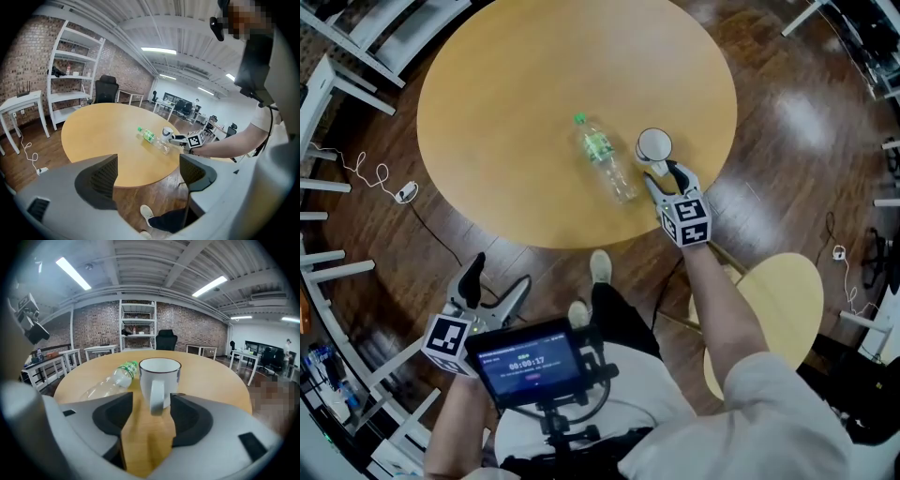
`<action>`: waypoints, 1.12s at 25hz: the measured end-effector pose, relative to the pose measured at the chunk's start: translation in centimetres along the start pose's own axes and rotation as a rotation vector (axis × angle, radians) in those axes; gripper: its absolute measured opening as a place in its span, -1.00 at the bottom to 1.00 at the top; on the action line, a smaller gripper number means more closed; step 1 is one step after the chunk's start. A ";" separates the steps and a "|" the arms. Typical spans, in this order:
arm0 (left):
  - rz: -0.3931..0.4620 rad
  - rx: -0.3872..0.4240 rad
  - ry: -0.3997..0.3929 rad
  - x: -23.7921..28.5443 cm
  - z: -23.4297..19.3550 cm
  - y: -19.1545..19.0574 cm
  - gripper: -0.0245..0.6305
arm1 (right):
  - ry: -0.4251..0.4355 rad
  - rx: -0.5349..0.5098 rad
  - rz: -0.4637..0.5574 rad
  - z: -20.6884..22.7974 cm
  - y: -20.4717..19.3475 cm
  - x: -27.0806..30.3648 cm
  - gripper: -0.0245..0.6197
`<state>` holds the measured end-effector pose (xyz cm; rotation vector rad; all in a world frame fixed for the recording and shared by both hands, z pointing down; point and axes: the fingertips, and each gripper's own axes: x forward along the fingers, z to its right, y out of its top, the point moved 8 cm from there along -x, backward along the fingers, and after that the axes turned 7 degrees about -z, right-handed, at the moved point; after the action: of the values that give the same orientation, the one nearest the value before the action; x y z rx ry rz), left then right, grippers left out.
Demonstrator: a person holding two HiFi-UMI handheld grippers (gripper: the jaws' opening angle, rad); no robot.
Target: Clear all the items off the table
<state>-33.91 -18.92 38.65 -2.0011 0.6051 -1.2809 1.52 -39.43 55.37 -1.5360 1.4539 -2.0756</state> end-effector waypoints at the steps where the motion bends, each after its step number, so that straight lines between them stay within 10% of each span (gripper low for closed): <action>1: -0.001 0.008 -0.004 0.0 0.0 0.1 0.34 | -0.005 -0.003 -0.005 0.0 -0.1 -0.1 -0.11; 10: 0.035 0.108 -0.115 -1.2 0.5 -0.9 0.34 | -0.168 -0.007 0.005 -2.9 -2.9 -9.2 -0.09; 28: -0.015 0.381 -0.591 0.3 15.9 -8.9 0.34 | -0.692 0.465 -0.066 -19.2 -20.8 -50.9 -0.09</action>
<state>-19.08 -8.61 40.88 -1.9194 0.0545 -0.6826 16.86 14.45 39.38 -1.8269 0.6317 -1.5033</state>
